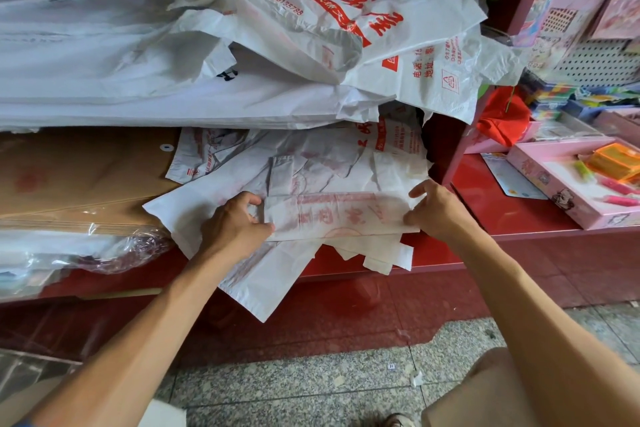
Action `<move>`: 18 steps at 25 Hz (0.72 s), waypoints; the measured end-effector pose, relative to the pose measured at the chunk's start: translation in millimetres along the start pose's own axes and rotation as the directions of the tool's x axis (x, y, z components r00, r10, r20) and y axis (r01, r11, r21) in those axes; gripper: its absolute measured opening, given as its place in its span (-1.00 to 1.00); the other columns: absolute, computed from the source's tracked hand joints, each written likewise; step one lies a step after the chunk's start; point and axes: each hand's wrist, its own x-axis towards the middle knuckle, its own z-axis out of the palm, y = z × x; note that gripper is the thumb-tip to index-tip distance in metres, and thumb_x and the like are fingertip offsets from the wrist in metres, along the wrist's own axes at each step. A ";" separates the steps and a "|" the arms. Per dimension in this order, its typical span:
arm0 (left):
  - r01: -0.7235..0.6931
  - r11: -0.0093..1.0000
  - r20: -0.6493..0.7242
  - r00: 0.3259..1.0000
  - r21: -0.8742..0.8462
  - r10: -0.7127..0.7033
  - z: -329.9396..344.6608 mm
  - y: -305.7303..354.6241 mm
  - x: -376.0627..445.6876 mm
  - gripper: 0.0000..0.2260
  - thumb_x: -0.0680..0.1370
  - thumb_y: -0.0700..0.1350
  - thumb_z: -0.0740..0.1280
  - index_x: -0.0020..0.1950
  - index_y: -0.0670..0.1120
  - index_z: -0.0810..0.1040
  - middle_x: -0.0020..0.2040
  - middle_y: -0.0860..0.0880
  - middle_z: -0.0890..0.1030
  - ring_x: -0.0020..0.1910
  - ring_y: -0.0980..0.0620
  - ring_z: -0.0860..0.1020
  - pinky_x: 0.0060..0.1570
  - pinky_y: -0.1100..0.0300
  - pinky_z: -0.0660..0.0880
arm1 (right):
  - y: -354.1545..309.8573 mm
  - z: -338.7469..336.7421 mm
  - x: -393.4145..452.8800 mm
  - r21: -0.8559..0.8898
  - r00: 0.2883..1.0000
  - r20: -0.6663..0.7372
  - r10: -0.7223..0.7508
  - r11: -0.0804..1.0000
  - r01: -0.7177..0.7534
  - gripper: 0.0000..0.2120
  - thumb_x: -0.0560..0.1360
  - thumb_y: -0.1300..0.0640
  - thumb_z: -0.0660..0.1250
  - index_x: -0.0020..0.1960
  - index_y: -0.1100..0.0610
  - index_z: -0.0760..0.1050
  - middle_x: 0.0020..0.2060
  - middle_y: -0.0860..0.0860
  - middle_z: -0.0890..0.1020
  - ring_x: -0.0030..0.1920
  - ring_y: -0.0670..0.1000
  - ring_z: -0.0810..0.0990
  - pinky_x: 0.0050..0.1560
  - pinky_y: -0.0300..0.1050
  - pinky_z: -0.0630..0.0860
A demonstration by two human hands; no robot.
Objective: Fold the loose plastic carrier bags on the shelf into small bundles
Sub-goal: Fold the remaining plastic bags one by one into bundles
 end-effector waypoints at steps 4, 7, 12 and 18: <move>-0.451 0.844 -0.129 0.856 0.289 0.501 8.9 13.4 -14.9 -0.70 0.54 -0.05 0.35 0.25 -0.07 0.54 0.19 -0.02 0.59 0.19 -0.10 0.52 0.24 -0.03 0.39 | -21.8 16.6 -16.7 -0.155 0.934 -0.221 -0.280 0.956 0.250 -0.73 0.51 0.19 0.33 0.21 0.14 0.50 0.09 0.07 0.59 -0.01 0.05 0.55 -0.19 -0.14 0.44; -0.675 0.694 0.088 0.729 0.250 0.678 26.1 23.9 -22.4 -0.56 0.57 -0.02 0.33 0.42 -0.12 0.45 0.43 -0.03 0.44 0.40 -0.02 0.42 0.48 0.18 -0.01 | -46.0 49.5 -33.8 -0.166 0.811 0.003 -0.585 0.799 0.577 -0.67 0.60 0.09 0.17 0.34 0.09 0.46 0.29 0.07 0.53 0.23 0.12 0.51 0.16 0.07 0.51; -0.589 0.770 0.220 0.807 0.246 0.548 33.8 18.9 -11.9 -0.31 0.53 0.30 0.10 0.58 -0.01 0.14 0.57 0.03 0.18 0.54 0.06 0.13 0.47 0.22 -0.05 | -58.6 64.5 -44.8 -0.302 0.839 0.322 -0.440 0.792 0.531 -0.44 0.64 -0.12 0.07 0.58 0.00 0.03 0.58 -0.05 0.02 0.57 0.03 -0.05 0.51 0.01 -0.08; -0.435 0.850 0.101 0.900 0.298 0.425 19.1 20.0 -4.8 -0.56 0.54 -0.02 0.21 0.43 -0.01 0.39 0.42 -0.04 0.46 0.36 -0.05 0.43 0.28 0.08 0.36 | -32.2 15.7 -16.2 -0.317 0.902 0.384 -0.198 0.889 0.330 -0.36 0.53 0.04 0.28 0.56 -0.01 0.14 0.53 -0.04 0.21 0.51 0.05 0.19 0.45 0.01 0.25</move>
